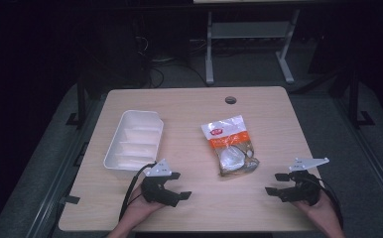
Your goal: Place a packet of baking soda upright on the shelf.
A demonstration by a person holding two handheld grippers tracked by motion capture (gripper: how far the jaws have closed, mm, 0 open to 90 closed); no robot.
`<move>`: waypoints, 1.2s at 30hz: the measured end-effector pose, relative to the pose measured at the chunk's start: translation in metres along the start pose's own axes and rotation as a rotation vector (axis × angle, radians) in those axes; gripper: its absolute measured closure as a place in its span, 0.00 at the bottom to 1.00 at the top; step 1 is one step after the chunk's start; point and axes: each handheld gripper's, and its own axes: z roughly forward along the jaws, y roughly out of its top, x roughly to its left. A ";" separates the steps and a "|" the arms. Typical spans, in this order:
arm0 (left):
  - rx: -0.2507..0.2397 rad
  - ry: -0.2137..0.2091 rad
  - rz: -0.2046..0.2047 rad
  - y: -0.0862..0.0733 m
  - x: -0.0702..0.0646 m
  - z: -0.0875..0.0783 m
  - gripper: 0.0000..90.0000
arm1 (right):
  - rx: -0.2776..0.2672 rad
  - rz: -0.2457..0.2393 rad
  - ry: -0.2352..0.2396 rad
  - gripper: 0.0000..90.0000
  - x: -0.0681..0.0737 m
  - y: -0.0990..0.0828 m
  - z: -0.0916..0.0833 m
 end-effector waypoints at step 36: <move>-0.007 -0.005 -0.039 0.036 0.010 0.022 0.24 | -0.049 -0.068 0.047 0.35 -0.012 0.082 0.016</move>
